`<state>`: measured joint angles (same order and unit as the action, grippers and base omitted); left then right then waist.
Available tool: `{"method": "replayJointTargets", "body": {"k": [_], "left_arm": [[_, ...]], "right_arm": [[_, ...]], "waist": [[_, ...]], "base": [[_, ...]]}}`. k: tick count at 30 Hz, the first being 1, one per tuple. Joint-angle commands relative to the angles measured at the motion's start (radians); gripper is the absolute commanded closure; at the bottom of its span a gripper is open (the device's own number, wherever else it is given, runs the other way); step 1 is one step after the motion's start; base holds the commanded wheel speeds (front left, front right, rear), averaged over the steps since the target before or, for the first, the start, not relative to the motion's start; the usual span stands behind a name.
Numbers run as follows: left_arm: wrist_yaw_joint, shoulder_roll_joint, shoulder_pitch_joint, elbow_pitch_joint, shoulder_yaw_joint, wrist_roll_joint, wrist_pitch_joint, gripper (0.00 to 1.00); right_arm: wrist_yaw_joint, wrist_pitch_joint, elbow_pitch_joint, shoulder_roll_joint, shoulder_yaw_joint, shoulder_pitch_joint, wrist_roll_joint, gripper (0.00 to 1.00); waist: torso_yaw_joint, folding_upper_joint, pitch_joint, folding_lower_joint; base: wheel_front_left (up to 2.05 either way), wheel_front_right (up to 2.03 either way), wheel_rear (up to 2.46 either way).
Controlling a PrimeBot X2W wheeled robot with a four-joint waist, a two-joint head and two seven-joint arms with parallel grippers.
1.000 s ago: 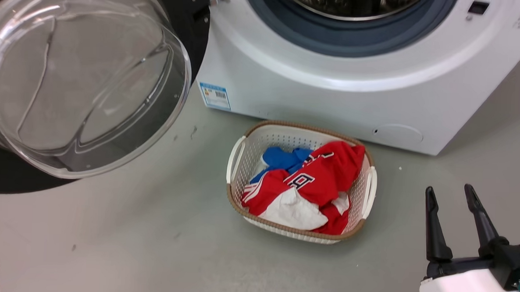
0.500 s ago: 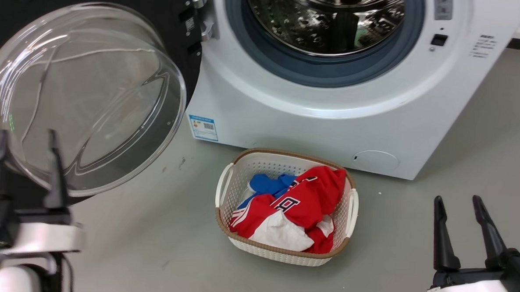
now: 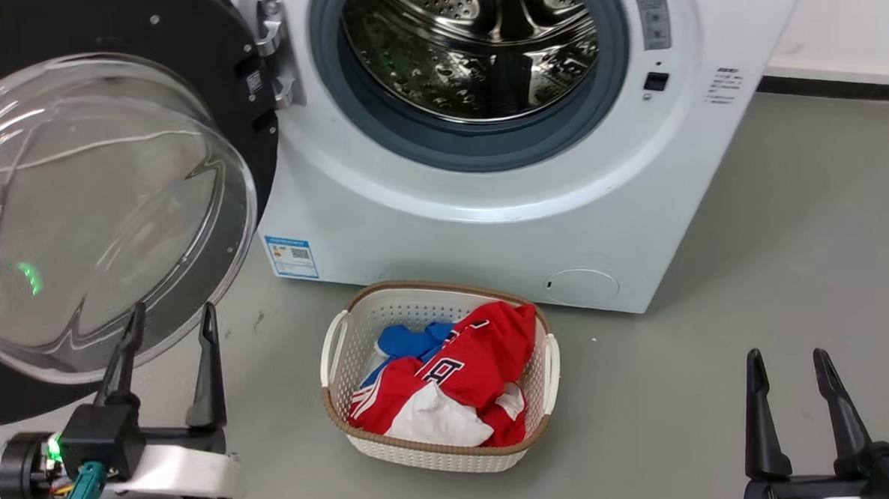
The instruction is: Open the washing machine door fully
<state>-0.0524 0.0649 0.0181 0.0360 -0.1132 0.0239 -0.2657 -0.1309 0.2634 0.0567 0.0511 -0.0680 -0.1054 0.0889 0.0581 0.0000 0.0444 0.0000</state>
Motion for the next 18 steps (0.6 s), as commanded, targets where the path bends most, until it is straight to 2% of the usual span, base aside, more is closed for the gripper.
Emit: {"method": "replayJointTargets", "body": {"k": [1, 18], "left_arm": [[0.006, -0.001, 0.009, -0.002, 0.0, 0.008, 0.002, 0.0], [0.026, -0.012, 0.077, -0.065, 0.059, 0.016, 0.002, 0.0]], "right_arm": [[0.0, 0.002, 0.004, -0.002, 0.001, -0.008, 0.003, 0.0], [0.0, 0.002, 0.006, -0.002, -0.002, -0.064, 0.024, 0.0]], "waist": [[-0.006, 0.0, -0.004, 0.0], [-0.031, 0.0, -0.033, 0.0]], "base": [[0.0, 0.0, 0.0], [0.0, 0.0, 0.0]]}}
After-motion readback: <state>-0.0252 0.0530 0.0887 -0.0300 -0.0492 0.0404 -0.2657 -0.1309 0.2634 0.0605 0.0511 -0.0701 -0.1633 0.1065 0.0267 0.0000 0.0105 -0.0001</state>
